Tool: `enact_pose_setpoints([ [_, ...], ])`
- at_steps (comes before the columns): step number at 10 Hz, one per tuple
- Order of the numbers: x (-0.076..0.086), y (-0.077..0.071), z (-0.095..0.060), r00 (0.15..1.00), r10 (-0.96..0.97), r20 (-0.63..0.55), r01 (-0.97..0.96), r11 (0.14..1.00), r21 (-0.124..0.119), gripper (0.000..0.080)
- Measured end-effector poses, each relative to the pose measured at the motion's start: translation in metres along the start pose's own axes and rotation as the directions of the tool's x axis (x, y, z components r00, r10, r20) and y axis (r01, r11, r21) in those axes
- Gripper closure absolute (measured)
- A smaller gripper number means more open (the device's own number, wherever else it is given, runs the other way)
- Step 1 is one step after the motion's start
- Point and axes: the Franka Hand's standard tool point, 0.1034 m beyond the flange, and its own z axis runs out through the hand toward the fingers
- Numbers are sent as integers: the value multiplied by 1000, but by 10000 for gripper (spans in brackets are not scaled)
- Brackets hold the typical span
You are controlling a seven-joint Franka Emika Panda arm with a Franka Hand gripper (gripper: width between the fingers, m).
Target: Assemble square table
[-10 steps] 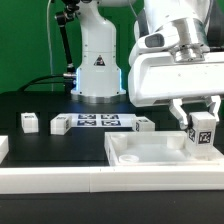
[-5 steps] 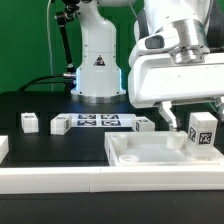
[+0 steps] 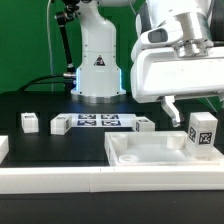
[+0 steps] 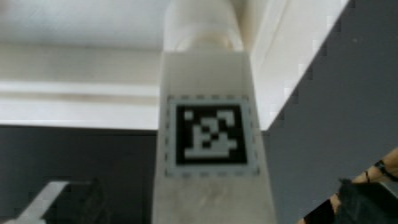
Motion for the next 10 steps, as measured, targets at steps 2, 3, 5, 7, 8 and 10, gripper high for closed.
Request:
enact_pose_setpoints([
  [2,10,2,-4,999,7,39,-7,1000,11,151],
  [3,9,2,-3,999,6,32,-7,1000,9,151],
  [5,0,-5,-1,984,6,181,-14,999,43,151],
  [7,1,-6,2,957,3,289,-22,998,65,151],
  [8,0,-5,2,930,0,368,-31,996,80,151],
  [10,2,-5,6,886,-5,463,-46,994,100,151],
])
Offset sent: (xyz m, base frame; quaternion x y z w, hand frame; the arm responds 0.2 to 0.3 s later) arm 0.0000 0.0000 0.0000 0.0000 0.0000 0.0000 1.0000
